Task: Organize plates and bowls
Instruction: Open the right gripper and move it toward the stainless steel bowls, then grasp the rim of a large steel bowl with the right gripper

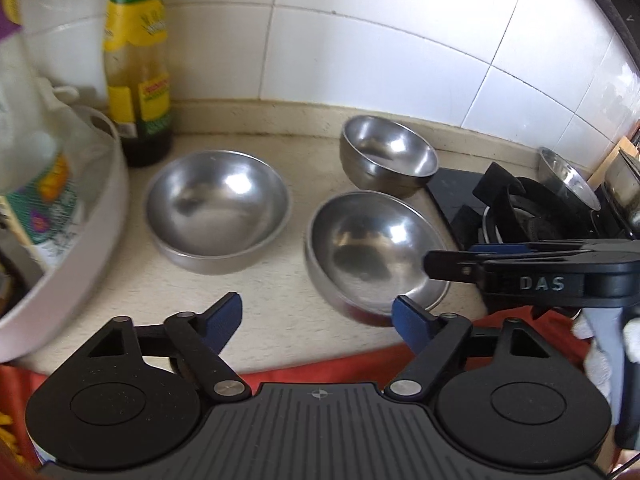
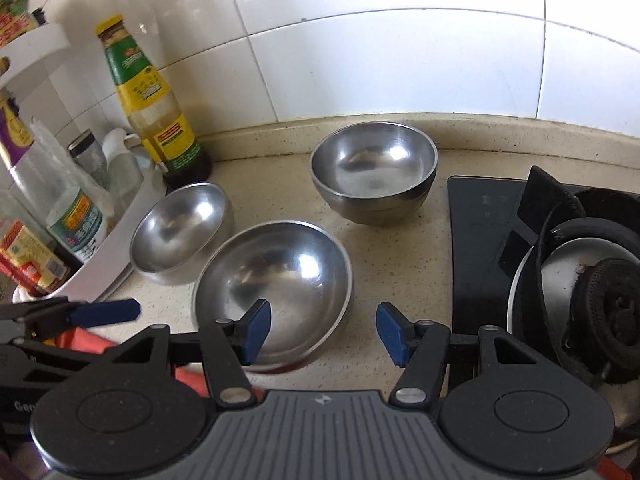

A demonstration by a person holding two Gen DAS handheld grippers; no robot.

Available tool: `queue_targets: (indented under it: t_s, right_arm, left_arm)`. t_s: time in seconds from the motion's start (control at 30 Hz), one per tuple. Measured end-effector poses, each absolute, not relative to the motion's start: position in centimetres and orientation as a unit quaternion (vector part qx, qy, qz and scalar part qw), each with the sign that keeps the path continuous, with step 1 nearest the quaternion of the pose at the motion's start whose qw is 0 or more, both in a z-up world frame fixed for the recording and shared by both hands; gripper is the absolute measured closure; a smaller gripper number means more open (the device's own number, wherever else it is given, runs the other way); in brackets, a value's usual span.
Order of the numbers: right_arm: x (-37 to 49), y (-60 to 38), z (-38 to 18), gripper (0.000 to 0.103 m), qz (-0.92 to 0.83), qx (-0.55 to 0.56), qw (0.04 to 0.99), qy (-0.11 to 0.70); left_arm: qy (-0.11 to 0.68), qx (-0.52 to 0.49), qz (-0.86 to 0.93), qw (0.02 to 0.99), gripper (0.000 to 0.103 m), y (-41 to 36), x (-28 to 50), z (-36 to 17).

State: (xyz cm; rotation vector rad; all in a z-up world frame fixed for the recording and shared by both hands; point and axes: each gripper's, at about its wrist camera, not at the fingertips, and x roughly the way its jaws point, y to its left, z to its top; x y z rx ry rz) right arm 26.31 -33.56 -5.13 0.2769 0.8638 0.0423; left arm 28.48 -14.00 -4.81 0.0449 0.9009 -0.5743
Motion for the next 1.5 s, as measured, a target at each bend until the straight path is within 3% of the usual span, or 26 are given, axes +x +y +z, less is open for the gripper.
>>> queue_targets:
  t_s: [0.1, 0.3, 0.43, 0.6, 0.9, 1.27, 1.5]
  right_arm:
    - [27.1, -34.1, -5.9, 0.055, 0.024, 0.14, 0.895, 0.423]
    - [28.6, -34.6, -7.5, 0.065, 0.042, 0.149, 0.882, 0.445]
    - [29.0, -35.0, -8.6, 0.073, 0.061, 0.176, 0.865, 0.465]
    - [28.2, -35.0, -8.5, 0.073, 0.067, 0.181, 0.858, 0.476]
    - [26.7, -34.7, -7.7, 0.072, 0.067, 0.188, 0.847, 0.493]
    - [26.5, -34.8, -3.3, 0.065, 0.044, 0.124, 0.887, 0.442]
    - [32.2, -30.2, -2.8, 0.063, 0.098, 0.089, 0.891, 0.433]
  left_arm:
    - [0.43, 0.015, -0.284, 0.857, 0.022, -14.8, 28.9, -5.2]
    - [0.463, 0.014, -0.293, 0.837, 0.043, -16.8, 30.5, -7.0]
    - [0.475, 0.022, -0.288, 0.832, 0.047, -17.6, 31.3, -7.9]
    - [0.475, 0.042, -0.295, 0.828, 0.049, -17.8, 31.0, -8.0]
    - [0.477, 0.055, -0.311, 0.82, 0.044, -17.0, 29.8, -7.9]
    - [0.457, 0.036, -0.274, 0.845, 0.017, -13.8, 29.7, -6.7]
    - [0.454, 0.011, -0.234, 0.859, 0.012, -11.2, 30.8, -6.4]
